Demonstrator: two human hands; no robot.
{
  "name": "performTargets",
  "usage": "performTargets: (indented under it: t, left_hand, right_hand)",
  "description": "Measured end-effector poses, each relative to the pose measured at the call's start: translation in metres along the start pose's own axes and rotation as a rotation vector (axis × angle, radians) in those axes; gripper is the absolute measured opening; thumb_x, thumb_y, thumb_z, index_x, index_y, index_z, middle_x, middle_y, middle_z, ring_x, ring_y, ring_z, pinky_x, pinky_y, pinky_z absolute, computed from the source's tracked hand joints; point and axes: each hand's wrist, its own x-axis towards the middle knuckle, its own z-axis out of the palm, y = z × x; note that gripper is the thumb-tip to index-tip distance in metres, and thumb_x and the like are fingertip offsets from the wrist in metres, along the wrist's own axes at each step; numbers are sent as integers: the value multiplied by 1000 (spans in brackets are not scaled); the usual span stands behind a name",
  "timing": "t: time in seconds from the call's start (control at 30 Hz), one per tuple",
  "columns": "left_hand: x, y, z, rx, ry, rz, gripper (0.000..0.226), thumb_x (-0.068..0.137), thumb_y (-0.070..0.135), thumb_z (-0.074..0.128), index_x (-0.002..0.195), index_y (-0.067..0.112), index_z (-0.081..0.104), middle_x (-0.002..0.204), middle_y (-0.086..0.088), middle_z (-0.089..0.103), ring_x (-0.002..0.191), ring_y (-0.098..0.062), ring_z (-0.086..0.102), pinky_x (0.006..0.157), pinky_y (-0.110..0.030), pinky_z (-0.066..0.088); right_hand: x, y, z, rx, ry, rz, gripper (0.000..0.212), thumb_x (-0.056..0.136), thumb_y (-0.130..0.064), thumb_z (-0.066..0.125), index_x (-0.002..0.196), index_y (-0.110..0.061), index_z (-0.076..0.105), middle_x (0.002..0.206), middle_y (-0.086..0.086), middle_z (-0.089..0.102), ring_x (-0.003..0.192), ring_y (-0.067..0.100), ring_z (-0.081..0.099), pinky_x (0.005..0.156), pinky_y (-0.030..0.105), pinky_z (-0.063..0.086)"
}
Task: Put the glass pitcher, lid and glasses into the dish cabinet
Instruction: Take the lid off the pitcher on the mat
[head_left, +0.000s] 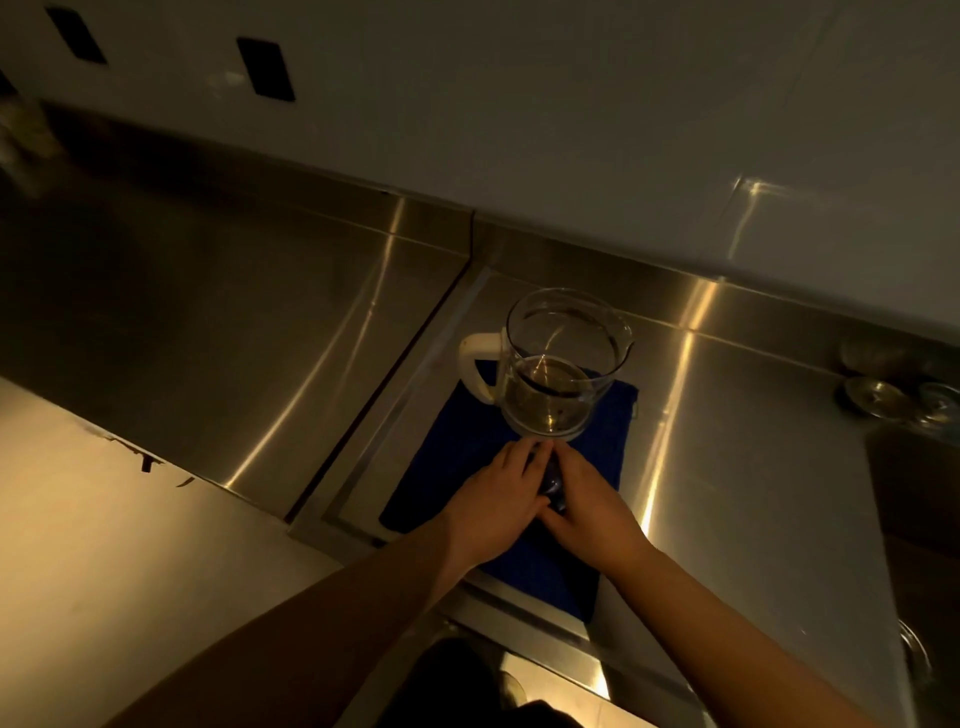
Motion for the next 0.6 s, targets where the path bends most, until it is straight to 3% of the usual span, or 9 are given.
performTargets:
  t: [0.17, 0.33, 0.47, 0.6]
  left_hand:
    - [1, -2, -6, 40, -26, 26, 64, 99, 30, 42, 152, 21, 5, 156, -5, 7, 138, -22, 23, 105, -31, 32]
    - [-7, -10, -7, 46, -53, 49, 65, 97, 31, 48, 150, 29, 12, 155, -7, 10, 137, -24, 25, 103, -34, 37]
    - [-10, -16, -14, 60, -76, 18, 67, 92, 27, 55, 148, 23, 19, 150, -8, 18, 134, -24, 28, 104, -34, 37]
    - [-4, -17, -18, 153, -153, 39, 64, 87, 22, 63, 140, 15, 29, 136, -8, 33, 122, -23, 38, 95, -32, 42]
  right_hand:
    - [1, 0, 6, 79, 4, 23, 70, 82, -29, 71, 140, -26, 32, 130, -8, 50, 116, 2, 51, 94, 23, 47]
    - [-6, 8, 8, 34, -30, 32, 68, 77, -32, 75, 132, -28, 37, 126, -10, 48, 114, 2, 49, 93, 31, 48]
    - [-8, 16, 18, -54, -58, 65, 91, 73, -35, 77, 146, -27, 22, 145, -3, 35, 131, 11, 37, 107, 33, 38]
    - [-10, 15, 21, -184, -43, 6, 94, 74, -39, 75, 148, -22, 20, 147, 4, 33, 133, 18, 34, 107, 34, 36]
